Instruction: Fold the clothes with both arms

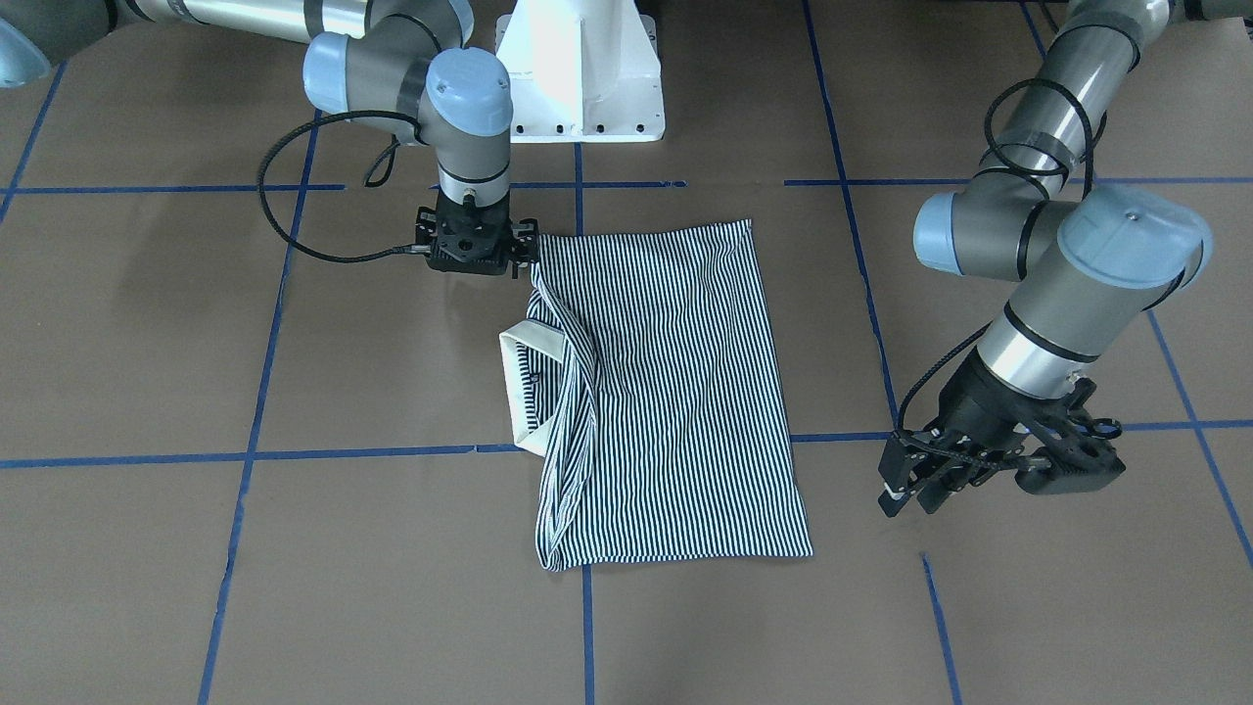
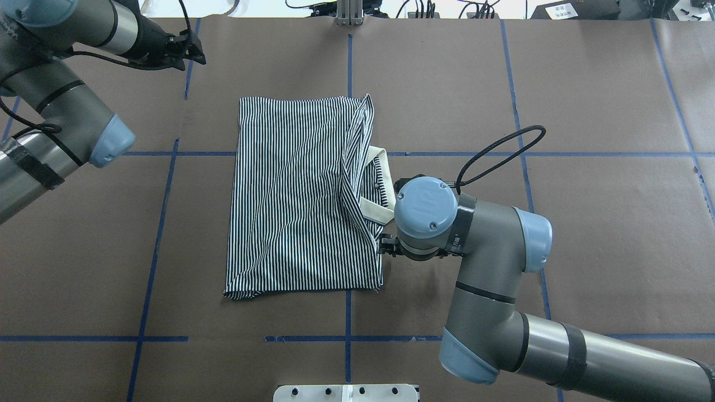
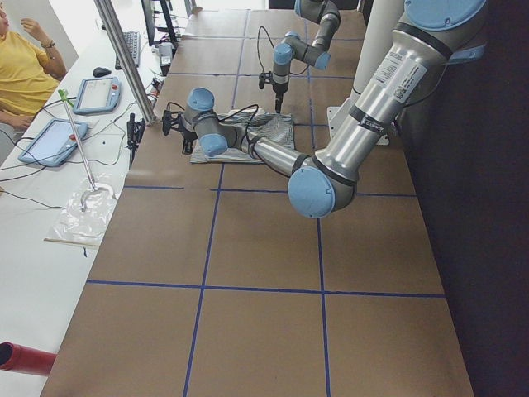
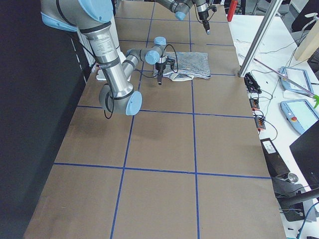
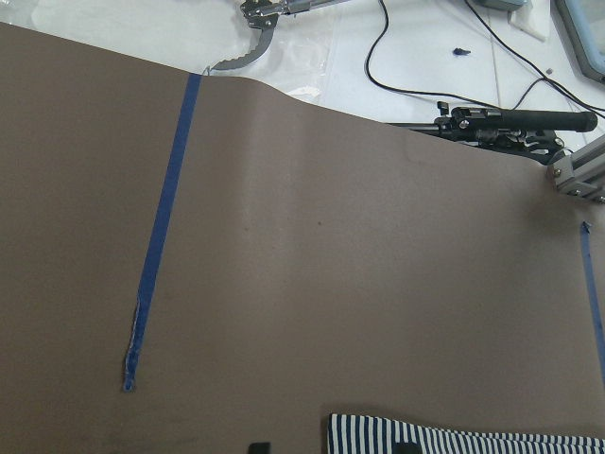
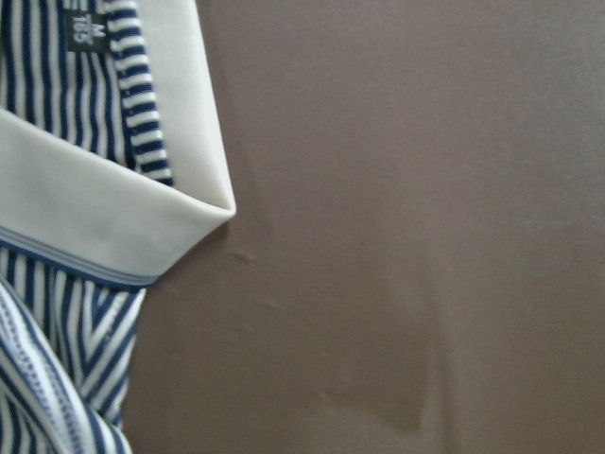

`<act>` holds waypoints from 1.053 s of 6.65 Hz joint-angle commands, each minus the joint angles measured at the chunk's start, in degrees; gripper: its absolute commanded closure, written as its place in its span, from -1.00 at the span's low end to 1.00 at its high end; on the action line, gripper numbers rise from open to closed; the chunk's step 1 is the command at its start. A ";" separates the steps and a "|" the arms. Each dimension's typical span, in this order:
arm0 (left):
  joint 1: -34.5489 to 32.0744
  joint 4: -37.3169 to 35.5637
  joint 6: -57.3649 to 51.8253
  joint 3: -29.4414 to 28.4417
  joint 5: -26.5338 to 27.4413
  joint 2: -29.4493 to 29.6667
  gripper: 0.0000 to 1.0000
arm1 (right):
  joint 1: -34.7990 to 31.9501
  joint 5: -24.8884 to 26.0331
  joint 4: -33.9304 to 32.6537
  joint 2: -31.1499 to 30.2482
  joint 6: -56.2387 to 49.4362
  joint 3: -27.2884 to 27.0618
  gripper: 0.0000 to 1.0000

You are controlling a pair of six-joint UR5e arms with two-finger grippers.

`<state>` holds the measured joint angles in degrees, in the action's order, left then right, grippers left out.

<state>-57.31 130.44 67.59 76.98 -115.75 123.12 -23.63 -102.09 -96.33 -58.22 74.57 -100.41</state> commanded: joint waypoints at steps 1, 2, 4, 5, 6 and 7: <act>0.00 -0.19 0.00 0.10 0.00 0.10 -0.08 | -0.80 0.31 -0.17 -1.02 -1.09 -1.71 -1.00; 0.00 -0.19 0.00 0.10 -0.09 0.10 -0.08 | -1.42 0.57 1.05 0.47 0.30 -1.19 -1.00; 0.00 -0.28 0.00 0.71 -0.09 0.01 -0.08 | 0.06 1.53 9.34 2.50 21.99 1.00 -0.98; 0.00 -0.28 0.00 0.71 0.00 0.01 -0.08 | 1.46 3.54 16.02 3.72 33.34 4.32 -0.81; 0.00 -0.28 0.00 0.71 0.00 0.01 -0.08 | 2.17 4.17 16.61 5.73 37.54 6.35 -0.67; 0.00 -0.28 0.00 0.71 0.09 0.01 -0.08 | 2.62 4.18 16.53 5.93 40.02 6.37 -0.64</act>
<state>-57.30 130.17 67.59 77.68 -115.74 123.14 -21.69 -98.30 -80.72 -53.14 110.17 -94.97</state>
